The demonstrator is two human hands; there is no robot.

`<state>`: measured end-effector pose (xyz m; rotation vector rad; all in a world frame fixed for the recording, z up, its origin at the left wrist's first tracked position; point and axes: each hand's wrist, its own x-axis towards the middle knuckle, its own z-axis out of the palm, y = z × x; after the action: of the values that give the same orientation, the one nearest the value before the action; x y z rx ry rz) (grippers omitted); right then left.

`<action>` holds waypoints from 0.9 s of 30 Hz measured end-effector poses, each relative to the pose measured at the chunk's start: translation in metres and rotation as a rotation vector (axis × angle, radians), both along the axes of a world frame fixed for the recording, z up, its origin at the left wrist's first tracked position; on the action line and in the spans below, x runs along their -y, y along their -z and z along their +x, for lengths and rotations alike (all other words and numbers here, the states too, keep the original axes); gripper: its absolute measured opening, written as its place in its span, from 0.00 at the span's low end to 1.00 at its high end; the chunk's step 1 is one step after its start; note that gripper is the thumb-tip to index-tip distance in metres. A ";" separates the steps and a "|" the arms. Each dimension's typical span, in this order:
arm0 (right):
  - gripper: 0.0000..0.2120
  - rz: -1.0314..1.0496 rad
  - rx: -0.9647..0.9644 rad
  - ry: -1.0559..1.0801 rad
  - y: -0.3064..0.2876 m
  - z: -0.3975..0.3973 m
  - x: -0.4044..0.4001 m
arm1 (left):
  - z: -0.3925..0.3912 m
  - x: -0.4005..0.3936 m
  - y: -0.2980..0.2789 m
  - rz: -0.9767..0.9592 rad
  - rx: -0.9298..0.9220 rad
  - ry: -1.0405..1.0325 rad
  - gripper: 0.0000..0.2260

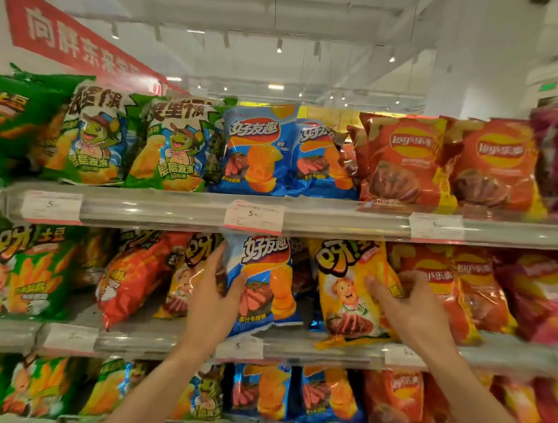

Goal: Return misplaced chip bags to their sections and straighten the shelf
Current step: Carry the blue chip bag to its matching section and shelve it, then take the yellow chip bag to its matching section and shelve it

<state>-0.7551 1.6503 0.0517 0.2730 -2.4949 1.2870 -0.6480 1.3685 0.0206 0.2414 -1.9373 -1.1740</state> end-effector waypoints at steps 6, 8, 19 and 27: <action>0.32 -0.031 0.031 -0.002 0.010 -0.001 -0.009 | -0.032 -0.007 0.003 -0.157 0.093 -0.044 0.28; 0.34 -0.040 0.051 -0.012 0.010 0.001 -0.009 | -0.043 -0.006 0.014 -0.217 0.161 -0.072 0.29; 0.33 -0.147 0.095 -0.149 0.027 0.005 -0.003 | -0.027 -0.011 0.011 -0.208 0.122 -0.181 0.30; 0.30 -0.322 0.144 -0.310 0.038 0.038 0.030 | 0.017 -0.061 0.005 0.016 0.258 0.342 0.30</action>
<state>-0.7167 1.6204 0.0136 0.5192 -2.3728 1.8656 -0.6313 1.4297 0.0152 0.0724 -2.2589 -1.4370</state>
